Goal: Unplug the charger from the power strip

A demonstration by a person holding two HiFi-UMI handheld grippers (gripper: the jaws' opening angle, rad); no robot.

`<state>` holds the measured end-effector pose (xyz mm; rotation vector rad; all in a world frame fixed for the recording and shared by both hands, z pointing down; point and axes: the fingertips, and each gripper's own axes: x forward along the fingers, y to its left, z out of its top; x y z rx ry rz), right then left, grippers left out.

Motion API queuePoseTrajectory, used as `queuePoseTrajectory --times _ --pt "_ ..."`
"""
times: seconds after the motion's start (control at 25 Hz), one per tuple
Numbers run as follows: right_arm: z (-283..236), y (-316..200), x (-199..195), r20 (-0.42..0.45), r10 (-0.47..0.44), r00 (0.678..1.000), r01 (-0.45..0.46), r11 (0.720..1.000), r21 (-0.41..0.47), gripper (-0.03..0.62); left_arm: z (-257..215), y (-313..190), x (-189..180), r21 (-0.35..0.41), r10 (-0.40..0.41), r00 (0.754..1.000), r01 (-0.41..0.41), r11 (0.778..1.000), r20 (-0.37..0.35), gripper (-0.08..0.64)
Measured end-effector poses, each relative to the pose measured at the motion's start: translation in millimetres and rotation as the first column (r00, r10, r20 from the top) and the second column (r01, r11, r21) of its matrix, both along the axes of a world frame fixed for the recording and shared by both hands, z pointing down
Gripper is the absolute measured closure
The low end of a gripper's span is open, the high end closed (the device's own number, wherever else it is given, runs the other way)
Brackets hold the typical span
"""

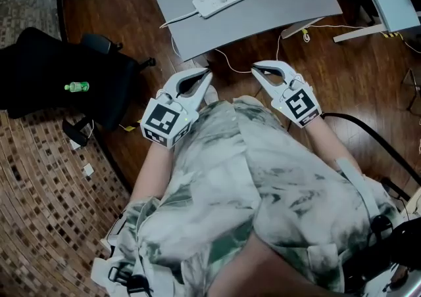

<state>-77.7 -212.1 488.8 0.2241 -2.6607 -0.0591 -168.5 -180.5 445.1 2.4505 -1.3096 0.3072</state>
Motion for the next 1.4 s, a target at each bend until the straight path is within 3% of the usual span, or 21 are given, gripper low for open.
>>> queuePoseTrajectory --times 0.2,0.44,0.56,1.0,1.4 --pt "21.1 -42.3 -20.5 -0.022 0.055 0.998 -0.055 0.998 0.004 0.586 19.3 -36.1 -15.5 -0.021 0.063 0.998 -0.062 0.998 0.028 0.557" --pt "33.0 -72.7 -43.3 -0.045 0.091 0.995 -0.091 0.996 -0.014 0.586 37.4 -60.9 -35.2 -0.058 0.046 0.998 -0.044 0.997 0.034 0.555" --pt "38.9 -110.9 -48.4 -0.061 0.107 0.992 -0.109 0.993 -0.034 0.584 50.3 -93.6 -35.2 -0.089 0.035 0.998 -0.031 0.996 0.053 0.508" --pt "115.4 -228.6 -73.4 -0.21 -0.088 0.974 0.082 0.996 -0.04 0.586 113.1 -207.0 -32.5 -0.233 -0.015 0.986 0.054 0.971 0.166 0.436" --pt "180.4 -250.6 -112.8 -0.345 -0.291 0.893 0.288 0.956 -0.06 0.586 181.6 -262.9 -39.5 -0.321 0.049 0.936 0.07 0.944 0.348 0.43"
